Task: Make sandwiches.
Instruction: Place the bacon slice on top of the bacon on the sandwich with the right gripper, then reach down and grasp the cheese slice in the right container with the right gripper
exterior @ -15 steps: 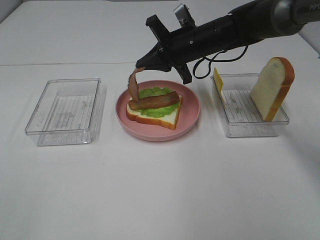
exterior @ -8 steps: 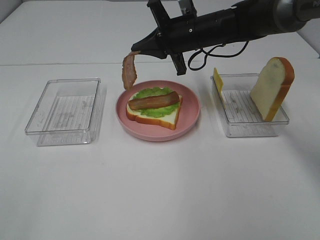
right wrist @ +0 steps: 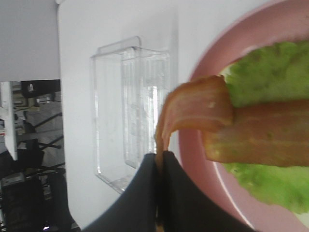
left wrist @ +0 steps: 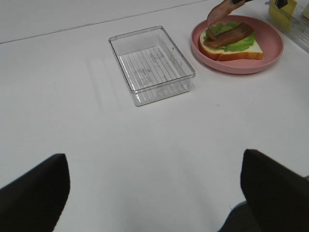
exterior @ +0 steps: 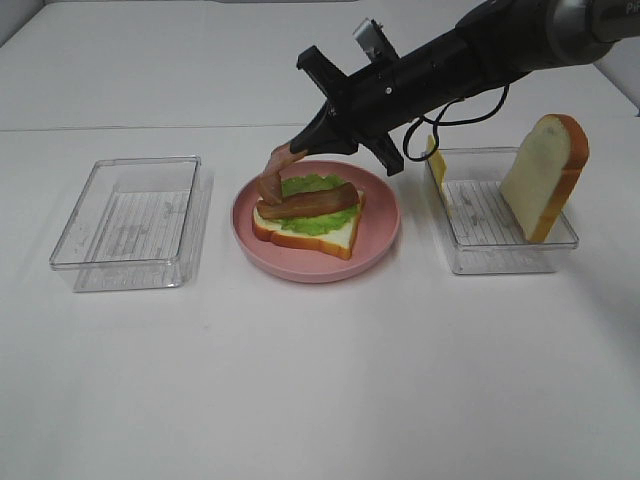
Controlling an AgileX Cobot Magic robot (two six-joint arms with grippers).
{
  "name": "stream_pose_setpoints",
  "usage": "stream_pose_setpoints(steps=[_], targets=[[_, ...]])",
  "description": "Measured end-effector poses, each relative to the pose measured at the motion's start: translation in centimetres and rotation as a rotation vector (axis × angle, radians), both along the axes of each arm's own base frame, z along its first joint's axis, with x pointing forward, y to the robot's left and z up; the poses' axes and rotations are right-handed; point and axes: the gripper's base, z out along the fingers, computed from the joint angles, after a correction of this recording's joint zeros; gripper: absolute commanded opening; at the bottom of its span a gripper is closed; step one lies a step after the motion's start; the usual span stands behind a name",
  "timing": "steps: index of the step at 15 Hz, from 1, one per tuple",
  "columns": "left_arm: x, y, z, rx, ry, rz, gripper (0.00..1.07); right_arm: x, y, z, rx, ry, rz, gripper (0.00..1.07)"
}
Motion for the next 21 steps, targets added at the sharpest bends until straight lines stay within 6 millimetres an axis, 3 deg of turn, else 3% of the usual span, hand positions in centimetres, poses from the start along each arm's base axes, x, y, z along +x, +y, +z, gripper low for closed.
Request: stream_pose_setpoints(steps=[3, 5, 7, 12, 17, 21], targets=[[0.0, 0.0, 0.0, 0.000, 0.000, 0.000, 0.90, -0.3, -0.8, -0.4, -0.125, 0.019, 0.014, 0.00], [0.0, 0.0, 0.0, 0.000, 0.000, 0.000, 0.90, -0.7, -2.1, 1.5, -0.278, -0.019, 0.014, 0.01], [0.0, 0.0, 0.0, 0.000, 0.000, 0.000, 0.90, -1.0, -2.4, 2.1, -0.308, -0.007, 0.016, 0.15], [0.0, 0.0, 0.0, 0.000, 0.000, 0.000, 0.90, -1.3, -2.4, 2.0, -0.309, 0.024, 0.028, 0.61], [0.0, 0.0, 0.0, 0.000, 0.000, 0.000, 0.90, -1.5, -2.6, 2.4, -0.329, 0.015, 0.058, 0.62], [0.0, 0.0, 0.0, 0.000, 0.000, 0.000, 0.90, -1.8, -4.3, 5.4, -0.488, -0.083, 0.077, 0.62]])
